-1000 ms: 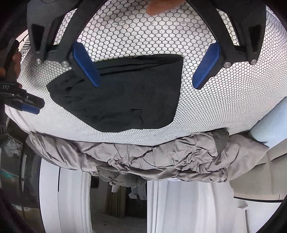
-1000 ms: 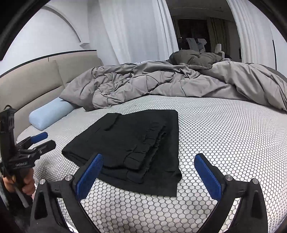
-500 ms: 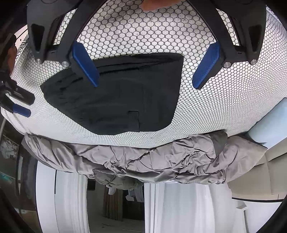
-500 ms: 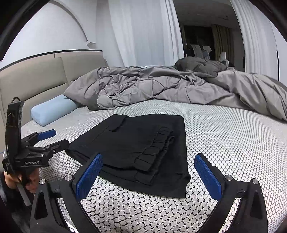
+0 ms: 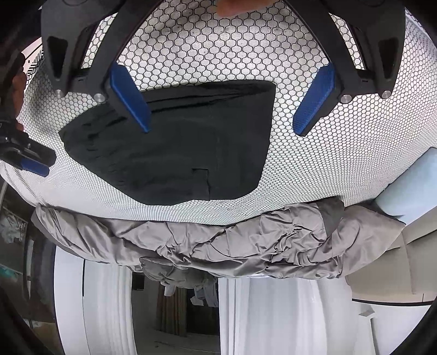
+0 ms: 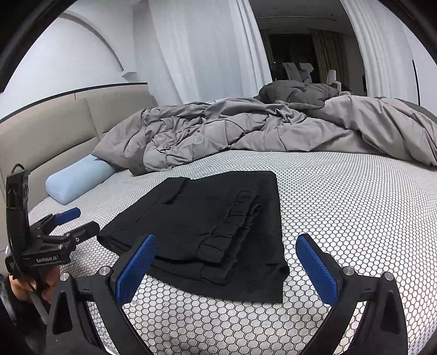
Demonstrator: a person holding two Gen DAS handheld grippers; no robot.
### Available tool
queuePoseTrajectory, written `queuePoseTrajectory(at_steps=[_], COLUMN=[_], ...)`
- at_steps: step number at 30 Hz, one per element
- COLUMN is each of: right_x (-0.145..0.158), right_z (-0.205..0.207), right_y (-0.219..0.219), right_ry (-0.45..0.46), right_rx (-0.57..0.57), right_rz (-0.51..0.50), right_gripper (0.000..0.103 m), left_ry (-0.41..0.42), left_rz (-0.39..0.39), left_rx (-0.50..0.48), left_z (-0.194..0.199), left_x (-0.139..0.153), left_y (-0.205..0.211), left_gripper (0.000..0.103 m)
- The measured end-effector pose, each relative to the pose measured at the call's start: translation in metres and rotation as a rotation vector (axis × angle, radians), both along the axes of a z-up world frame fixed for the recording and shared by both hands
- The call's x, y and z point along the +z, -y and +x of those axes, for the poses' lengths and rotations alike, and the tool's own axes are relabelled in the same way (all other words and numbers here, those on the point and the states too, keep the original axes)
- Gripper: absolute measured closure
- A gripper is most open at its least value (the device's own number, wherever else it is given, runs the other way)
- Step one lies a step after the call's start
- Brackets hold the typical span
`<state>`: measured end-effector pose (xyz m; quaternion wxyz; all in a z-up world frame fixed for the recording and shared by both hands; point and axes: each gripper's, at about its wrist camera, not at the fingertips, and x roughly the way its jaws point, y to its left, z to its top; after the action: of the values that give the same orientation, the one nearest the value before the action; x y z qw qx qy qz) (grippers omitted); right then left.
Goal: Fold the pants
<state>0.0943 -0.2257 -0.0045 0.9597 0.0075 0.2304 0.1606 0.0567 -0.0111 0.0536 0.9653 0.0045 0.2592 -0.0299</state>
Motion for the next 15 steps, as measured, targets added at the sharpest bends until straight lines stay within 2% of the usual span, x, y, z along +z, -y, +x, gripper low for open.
queuePoseTrajectory(at_steps=[15], right_x=[-0.0014], right_z=[0.0001], right_y=[-0.0053], right_ry=[0.003], right_rx=[0.011], right_rz=[-0.026], right_gripper=[0.000], left_ry=[-0.006], left_rz=[0.009], left_rx=[-0.003], left_z=[0.0037], left_x=[-0.0021], left_y=[-0.0039], left_gripper=[0.001])
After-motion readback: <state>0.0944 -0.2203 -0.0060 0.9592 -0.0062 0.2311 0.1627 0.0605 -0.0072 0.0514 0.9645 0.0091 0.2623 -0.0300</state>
